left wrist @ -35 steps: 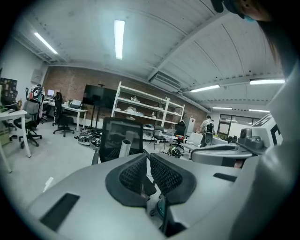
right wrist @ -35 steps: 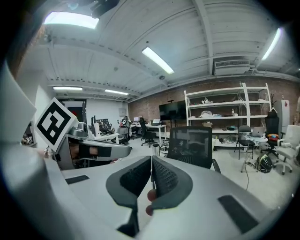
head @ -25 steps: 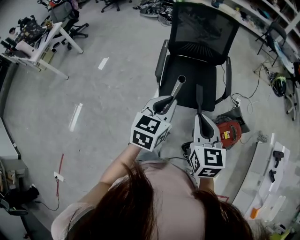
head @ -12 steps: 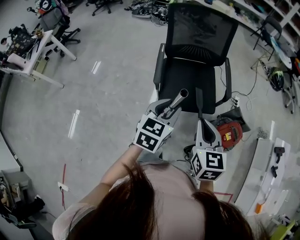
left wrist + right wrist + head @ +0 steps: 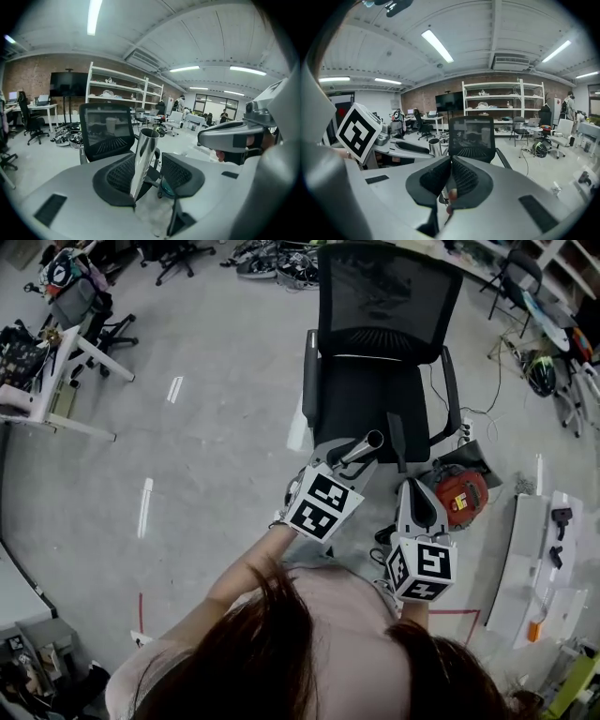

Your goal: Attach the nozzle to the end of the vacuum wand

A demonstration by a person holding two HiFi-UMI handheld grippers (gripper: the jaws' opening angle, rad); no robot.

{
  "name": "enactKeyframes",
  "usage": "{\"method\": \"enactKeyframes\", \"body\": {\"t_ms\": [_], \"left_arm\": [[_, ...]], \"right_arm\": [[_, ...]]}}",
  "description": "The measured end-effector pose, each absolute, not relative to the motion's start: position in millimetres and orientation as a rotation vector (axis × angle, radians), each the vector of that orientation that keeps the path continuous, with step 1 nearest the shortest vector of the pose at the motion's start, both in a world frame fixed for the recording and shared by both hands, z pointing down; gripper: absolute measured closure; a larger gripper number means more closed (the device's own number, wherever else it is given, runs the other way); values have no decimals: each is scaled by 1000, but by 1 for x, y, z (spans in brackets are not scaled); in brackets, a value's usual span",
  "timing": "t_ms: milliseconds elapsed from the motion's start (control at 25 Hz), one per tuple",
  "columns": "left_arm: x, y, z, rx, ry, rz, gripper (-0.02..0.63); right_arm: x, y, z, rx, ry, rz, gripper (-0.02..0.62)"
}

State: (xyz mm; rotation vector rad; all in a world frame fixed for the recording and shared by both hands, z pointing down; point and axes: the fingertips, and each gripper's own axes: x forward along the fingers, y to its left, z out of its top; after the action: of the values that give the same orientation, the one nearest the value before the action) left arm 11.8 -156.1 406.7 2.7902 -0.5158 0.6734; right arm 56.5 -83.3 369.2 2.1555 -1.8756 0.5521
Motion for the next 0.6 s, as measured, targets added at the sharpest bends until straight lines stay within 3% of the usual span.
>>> {"method": "enactKeyframes", "body": {"t_ms": [600], "left_arm": [[37, -181, 440, 2879, -484, 766, 436]], "right_arm": [[57, -95, 371, 2217, -1772, 546, 568]]}}
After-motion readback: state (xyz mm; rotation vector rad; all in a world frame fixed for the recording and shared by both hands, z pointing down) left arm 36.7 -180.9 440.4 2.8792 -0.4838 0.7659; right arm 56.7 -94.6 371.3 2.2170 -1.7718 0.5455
